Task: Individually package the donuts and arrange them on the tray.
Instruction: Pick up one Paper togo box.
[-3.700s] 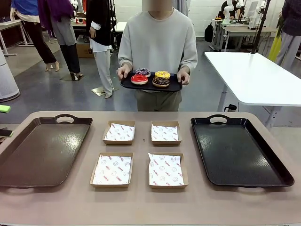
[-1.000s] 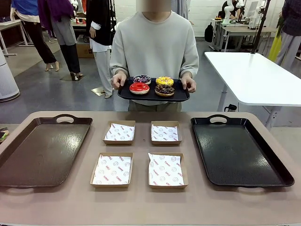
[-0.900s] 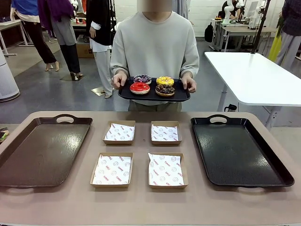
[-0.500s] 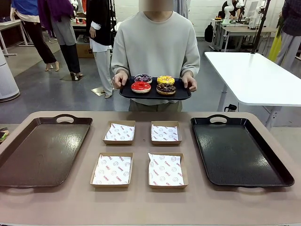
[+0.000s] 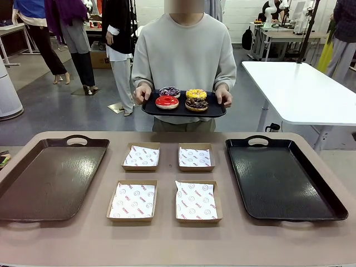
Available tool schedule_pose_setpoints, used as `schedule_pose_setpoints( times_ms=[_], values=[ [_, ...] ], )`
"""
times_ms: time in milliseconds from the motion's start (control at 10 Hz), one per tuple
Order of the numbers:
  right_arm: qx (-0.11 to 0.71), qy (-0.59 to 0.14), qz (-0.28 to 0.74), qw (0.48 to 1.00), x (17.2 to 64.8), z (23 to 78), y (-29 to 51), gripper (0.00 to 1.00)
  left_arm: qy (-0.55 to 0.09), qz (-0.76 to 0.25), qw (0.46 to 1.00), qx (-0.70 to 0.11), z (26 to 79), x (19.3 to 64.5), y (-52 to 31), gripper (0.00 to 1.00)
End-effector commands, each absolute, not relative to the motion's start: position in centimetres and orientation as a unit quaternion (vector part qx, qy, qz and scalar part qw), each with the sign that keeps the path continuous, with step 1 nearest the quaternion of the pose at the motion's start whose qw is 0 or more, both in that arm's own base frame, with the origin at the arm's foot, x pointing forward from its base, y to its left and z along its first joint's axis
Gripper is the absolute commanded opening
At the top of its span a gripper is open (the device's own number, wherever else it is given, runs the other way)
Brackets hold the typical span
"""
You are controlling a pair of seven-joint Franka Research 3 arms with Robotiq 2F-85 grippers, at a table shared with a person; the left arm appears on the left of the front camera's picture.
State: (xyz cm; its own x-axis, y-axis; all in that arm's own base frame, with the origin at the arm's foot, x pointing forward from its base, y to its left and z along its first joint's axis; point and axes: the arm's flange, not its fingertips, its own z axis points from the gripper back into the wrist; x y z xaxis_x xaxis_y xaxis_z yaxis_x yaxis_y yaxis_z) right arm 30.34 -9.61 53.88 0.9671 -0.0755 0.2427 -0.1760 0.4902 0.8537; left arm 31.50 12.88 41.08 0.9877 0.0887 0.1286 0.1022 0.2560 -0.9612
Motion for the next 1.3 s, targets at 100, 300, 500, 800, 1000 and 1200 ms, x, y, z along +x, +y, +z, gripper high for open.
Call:
schedule_pose_setpoints(
  times_ms=[100, 300, 500, 800, 1000, 1200],
  values=[
    [0.421, -0.019, -0.001, 0.907, 39.2, 56.1, -2.4, 1.0, -0.083, 0.005, 0.785, -0.613, 41.2, 31.4, 12.8, 1.0],
    [0.343, -0.002, -0.008, 0.939, 44.5, 55.9, 3.8, 1.0, -0.083, 0.005, 0.785, -0.613, 41.2, 31.4, 12.8, 1.0],
    [0.261, -0.001, -0.012, 0.965, 47.9, 54.7, 8.4, 1.0, -0.083, 0.005, 0.785, -0.613, 41.2, 31.4, 12.8, 1.0],
    [0.19, -0.011, -0.019, 0.981, 49.7, 51.9, 12.8, 1.0, -0.083, 0.005, 0.785, -0.613, 41.2, 31.4, 12.8, 1.0],
    [0.168, -0.011, -0.008, 0.986, 50.0, 49.8, 15.8, 1.0, -0.083, 0.005, 0.785, -0.613, 41.2, 31.4, 12.8, 1.0],
    [0.153, -0.008, 0.007, 0.988, 49.7, 47.8, 16.7, 1.0, -0.083, 0.005, 0.785, -0.613, 41.2, 31.4, 12.8, 1.0]
  ],
)
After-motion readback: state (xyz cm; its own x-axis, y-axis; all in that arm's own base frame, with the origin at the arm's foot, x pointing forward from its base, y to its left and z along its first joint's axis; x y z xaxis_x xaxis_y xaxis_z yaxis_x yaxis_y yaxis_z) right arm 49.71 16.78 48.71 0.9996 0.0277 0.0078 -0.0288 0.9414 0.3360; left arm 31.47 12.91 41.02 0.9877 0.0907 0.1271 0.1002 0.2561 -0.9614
